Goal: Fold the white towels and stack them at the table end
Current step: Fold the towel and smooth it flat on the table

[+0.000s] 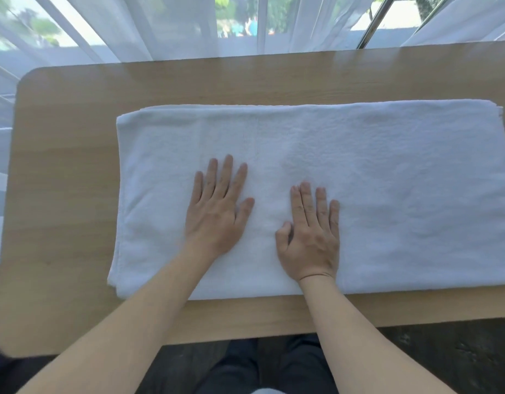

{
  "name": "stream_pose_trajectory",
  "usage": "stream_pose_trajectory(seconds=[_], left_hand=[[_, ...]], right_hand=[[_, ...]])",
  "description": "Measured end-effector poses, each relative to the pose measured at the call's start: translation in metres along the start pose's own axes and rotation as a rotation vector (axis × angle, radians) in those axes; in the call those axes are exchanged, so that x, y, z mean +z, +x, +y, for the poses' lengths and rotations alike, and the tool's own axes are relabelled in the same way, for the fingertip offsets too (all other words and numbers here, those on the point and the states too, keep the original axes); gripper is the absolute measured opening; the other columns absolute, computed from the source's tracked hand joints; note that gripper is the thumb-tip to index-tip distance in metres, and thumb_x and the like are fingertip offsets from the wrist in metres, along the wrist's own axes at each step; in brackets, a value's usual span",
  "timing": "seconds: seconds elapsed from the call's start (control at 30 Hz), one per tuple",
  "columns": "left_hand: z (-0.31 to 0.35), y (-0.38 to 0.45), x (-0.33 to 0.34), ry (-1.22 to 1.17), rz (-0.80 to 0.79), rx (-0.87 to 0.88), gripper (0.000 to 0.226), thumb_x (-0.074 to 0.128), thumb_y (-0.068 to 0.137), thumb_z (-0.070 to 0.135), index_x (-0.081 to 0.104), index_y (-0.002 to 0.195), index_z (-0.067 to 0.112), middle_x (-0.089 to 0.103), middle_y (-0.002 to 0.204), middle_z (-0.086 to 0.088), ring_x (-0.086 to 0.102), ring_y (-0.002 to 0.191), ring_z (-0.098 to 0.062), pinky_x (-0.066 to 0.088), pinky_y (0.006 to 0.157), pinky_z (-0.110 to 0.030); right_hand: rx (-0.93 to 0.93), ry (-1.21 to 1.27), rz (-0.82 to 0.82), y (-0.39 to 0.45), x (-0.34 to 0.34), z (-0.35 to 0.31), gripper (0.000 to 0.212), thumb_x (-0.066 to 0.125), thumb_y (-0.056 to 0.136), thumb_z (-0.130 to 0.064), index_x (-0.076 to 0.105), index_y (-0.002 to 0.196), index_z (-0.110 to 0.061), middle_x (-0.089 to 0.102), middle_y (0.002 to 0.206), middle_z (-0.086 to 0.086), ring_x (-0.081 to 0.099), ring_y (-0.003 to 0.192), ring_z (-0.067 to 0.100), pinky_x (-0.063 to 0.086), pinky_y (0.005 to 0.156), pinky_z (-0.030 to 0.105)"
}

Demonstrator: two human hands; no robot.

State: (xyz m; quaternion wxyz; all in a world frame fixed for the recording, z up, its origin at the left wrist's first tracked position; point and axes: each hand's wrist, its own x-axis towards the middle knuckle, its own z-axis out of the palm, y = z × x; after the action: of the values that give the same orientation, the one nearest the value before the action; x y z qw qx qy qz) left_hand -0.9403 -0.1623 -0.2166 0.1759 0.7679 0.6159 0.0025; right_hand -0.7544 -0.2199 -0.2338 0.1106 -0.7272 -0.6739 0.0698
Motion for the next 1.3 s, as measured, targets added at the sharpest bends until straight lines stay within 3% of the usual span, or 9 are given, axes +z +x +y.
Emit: stream_pose_trajectory(seconds=[0.17,0.33,0.47,0.57,0.63,0.7,1.07,1.2,1.3], left_hand=[[-0.026,-0.083,0.014,0.085,-0.022,-0.149,0.067,0.015,0.102,0.060,-0.003,0.161,0.034,-0.008,0.169,0.006,-0.011,0.155,-0.019,-0.006,0.125,-0.044],[-0.096,-0.080,-0.010,0.002,0.005,-0.346,0.070,0.011,0.096,0.065,-0.008,0.158,0.041,-0.016,0.167,0.012,-0.017,0.154,-0.015,-0.007,0.125,-0.041],[-0.114,-0.063,-0.025,-0.023,0.024,-0.503,0.072,0.007,0.095,0.061,-0.006,0.160,0.032,-0.015,0.168,0.003,-0.019,0.153,-0.022,-0.011,0.124,-0.046],[-0.064,-0.057,-0.021,-0.030,0.076,-0.267,0.068,0.014,0.101,0.054,-0.001,0.161,0.027,-0.013,0.168,-0.002,-0.017,0.154,-0.024,-0.014,0.123,-0.042],[-0.021,-0.068,-0.002,-0.085,0.036,-0.048,0.066,0.021,0.102,0.054,0.002,0.161,0.030,-0.008,0.169,-0.002,-0.012,0.155,-0.024,-0.011,0.124,-0.043],[0.005,-0.087,0.018,0.025,-0.022,0.073,0.068,0.024,0.102,0.058,0.004,0.161,0.033,-0.006,0.170,0.000,-0.010,0.155,-0.023,-0.004,0.125,-0.048],[-0.094,-0.125,0.009,0.065,0.026,-0.274,0.068,0.015,0.099,0.061,-0.007,0.159,0.038,-0.015,0.168,0.009,-0.016,0.154,-0.016,-0.002,0.125,-0.044],[-0.068,-0.113,0.006,-0.002,0.041,-0.338,0.069,0.010,0.100,0.061,-0.009,0.160,0.032,-0.019,0.168,0.004,-0.024,0.152,-0.019,-0.011,0.124,-0.044],[-0.015,-0.089,0.011,-0.055,0.030,-0.173,0.067,0.009,0.100,0.058,-0.002,0.161,0.032,-0.014,0.168,0.003,-0.022,0.153,-0.020,-0.016,0.123,-0.040]], right_hand=[[0.000,-0.011,-0.012,-0.002,-0.001,0.001,0.065,0.034,0.095,-0.032,0.027,0.157,-0.014,0.022,0.165,0.004,0.011,0.154,0.027,0.010,0.124,0.052],[0.009,-0.008,-0.028,-0.003,-0.001,0.000,0.065,0.033,0.096,-0.033,0.024,0.158,-0.016,0.019,0.166,0.003,0.008,0.155,0.026,0.007,0.125,0.050],[0.014,-0.001,-0.030,-0.002,-0.002,-0.003,0.066,0.033,0.095,-0.033,0.025,0.158,-0.016,0.019,0.166,0.003,0.008,0.155,0.026,0.006,0.125,0.050],[0.016,0.006,-0.036,-0.002,-0.003,-0.003,0.066,0.031,0.095,-0.033,0.023,0.158,-0.016,0.017,0.166,0.002,0.007,0.155,0.025,0.005,0.125,0.049],[0.014,0.015,-0.015,-0.002,-0.002,-0.003,0.064,0.031,0.096,-0.031,0.025,0.158,-0.017,0.019,0.166,0.002,0.008,0.155,0.025,0.006,0.125,0.049],[0.008,0.026,0.011,-0.002,-0.001,-0.002,0.061,0.030,0.097,-0.027,0.027,0.158,-0.016,0.023,0.165,0.002,0.011,0.154,0.026,0.008,0.125,0.050],[0.012,0.039,0.018,-0.001,-0.004,-0.004,0.058,0.025,0.099,-0.025,0.032,0.156,-0.015,0.027,0.164,0.003,0.015,0.154,0.028,0.005,0.126,0.048],[0.019,0.021,-0.006,-0.001,-0.006,-0.005,0.058,0.026,0.099,-0.023,0.030,0.157,-0.015,0.025,0.164,0.003,0.014,0.154,0.028,0.005,0.126,0.048],[0.029,0.029,-0.020,0.000,-0.006,-0.005,0.059,0.027,0.099,-0.024,0.030,0.157,-0.015,0.024,0.165,0.002,0.014,0.154,0.027,0.004,0.126,0.047]])
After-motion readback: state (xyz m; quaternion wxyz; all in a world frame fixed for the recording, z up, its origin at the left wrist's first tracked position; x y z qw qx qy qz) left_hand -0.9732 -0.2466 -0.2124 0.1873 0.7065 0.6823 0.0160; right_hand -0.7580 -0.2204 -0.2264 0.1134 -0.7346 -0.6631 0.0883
